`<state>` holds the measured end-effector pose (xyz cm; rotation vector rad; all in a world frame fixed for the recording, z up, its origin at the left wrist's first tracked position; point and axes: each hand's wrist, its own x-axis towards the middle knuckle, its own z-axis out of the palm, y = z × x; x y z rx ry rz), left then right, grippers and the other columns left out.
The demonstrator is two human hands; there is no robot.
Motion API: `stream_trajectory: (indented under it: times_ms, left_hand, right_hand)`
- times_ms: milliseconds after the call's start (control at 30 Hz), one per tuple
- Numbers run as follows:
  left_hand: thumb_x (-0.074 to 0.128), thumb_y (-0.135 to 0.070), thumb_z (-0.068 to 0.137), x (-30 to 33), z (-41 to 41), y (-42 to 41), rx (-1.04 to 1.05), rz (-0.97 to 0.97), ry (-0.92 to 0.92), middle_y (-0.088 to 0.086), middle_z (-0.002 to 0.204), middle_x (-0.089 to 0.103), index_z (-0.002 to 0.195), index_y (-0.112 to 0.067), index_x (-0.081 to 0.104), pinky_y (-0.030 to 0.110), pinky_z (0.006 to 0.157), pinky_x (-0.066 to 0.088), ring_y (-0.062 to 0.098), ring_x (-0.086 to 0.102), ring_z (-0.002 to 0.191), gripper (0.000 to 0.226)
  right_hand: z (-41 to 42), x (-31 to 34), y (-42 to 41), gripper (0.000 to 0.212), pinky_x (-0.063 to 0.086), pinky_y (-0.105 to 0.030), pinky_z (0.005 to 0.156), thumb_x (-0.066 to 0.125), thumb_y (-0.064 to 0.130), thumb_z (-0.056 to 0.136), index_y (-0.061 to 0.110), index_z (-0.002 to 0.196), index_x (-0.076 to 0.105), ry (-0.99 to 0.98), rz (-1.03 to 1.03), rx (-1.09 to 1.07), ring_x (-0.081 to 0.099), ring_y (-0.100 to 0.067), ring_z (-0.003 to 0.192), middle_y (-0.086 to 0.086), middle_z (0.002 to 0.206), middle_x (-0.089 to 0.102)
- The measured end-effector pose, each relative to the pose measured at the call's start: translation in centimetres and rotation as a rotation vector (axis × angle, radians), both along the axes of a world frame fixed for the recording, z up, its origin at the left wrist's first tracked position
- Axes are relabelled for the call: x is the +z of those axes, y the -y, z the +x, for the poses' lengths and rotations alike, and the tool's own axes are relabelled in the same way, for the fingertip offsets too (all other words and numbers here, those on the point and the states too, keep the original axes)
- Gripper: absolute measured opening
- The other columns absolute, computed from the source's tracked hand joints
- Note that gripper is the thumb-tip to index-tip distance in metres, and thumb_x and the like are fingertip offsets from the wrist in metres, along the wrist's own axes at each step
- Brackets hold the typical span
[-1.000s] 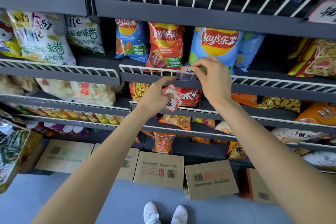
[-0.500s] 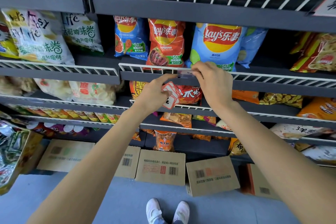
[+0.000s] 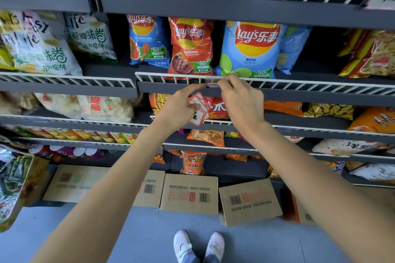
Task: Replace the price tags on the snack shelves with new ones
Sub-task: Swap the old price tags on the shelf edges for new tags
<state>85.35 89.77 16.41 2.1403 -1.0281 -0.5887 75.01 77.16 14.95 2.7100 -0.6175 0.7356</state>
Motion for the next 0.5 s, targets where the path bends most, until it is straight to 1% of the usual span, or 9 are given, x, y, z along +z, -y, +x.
stream_trajectory:
  times_ms: [33,100,200,267,300,400,500]
  left_hand:
    - [0.051,-0.007,0.092,0.04,-0.05,0.00,0.000,0.000,0.003,-0.001,0.138,0.050,0.139,-0.031,0.039,0.007,0.065,0.035,0.017,0.057,0.101,0.054]
    - [0.051,-0.007,0.093,0.14,-0.11,-0.03,-0.005,-0.001,0.005,-0.002,0.139,0.049,0.140,-0.031,0.038,0.006,0.069,0.035,0.015,0.056,0.101,0.054]
    - [0.050,-0.008,0.093,0.41,-0.21,0.00,-0.007,0.006,0.006,-0.002,0.142,0.046,0.141,-0.030,0.037,0.017,0.083,0.037,0.021,0.053,0.118,0.055]
    - [0.050,-0.008,0.093,0.51,-0.30,0.08,-0.009,0.007,0.015,-0.001,0.143,0.045,0.141,-0.030,0.036,0.021,0.088,0.038,0.022,0.048,0.125,0.054]
    - [0.050,-0.008,0.093,0.53,-0.31,0.11,-0.009,0.006,0.021,0.000,0.143,0.045,0.141,-0.030,0.036,0.021,0.088,0.038,0.022,0.048,0.125,0.054]
    - [0.050,-0.009,0.094,0.44,-0.17,0.16,-0.011,0.012,0.032,0.001,0.143,0.046,0.142,-0.031,0.034,0.019,0.078,0.039,0.022,0.056,0.114,0.055]
    - [0.050,-0.010,0.094,0.36,0.04,0.26,-0.008,0.011,0.047,0.002,0.143,0.046,0.142,-0.031,0.033,0.017,0.080,0.036,0.022,0.054,0.117,0.055]
  right_hand:
    - [-0.06,-0.07,-0.12,0.027,0.031,-0.019,0.038,0.080,0.006,0.064,0.011,0.089,0.070,0.000,0.005,-0.012,0.062,-0.019,0.064,-0.005,0.085,0.064]
    - [-0.11,-0.06,-0.18,0.024,0.029,-0.019,0.037,0.080,0.010,0.067,0.010,0.089,0.070,0.013,0.014,-0.026,0.061,-0.019,0.071,-0.005,0.090,0.061]
    - [0.02,0.17,0.02,0.017,0.032,-0.020,0.035,0.079,0.017,0.072,0.008,0.084,0.070,0.034,0.003,-0.013,0.060,-0.019,0.072,-0.005,0.088,0.059]
    - [0.08,0.17,0.10,0.017,0.034,-0.021,0.035,0.077,0.019,0.074,0.007,0.083,0.070,0.025,-0.012,-0.004,0.059,-0.020,0.073,-0.006,0.087,0.058]
    - [0.06,0.10,0.09,0.017,0.034,-0.022,0.035,0.076,0.020,0.076,0.007,0.084,0.070,0.018,-0.020,-0.002,0.059,-0.020,0.074,-0.006,0.087,0.059]
    - [-0.14,-0.22,0.03,0.019,0.036,-0.022,0.036,0.076,0.019,0.076,0.008,0.090,0.070,0.006,-0.039,-0.015,0.061,-0.019,0.077,-0.006,0.090,0.061]
    - [-0.17,-0.28,-0.03,0.024,0.039,-0.022,0.037,0.079,0.016,0.072,0.009,0.093,0.070,-0.003,-0.018,-0.014,0.063,-0.019,0.078,-0.006,0.092,0.062]
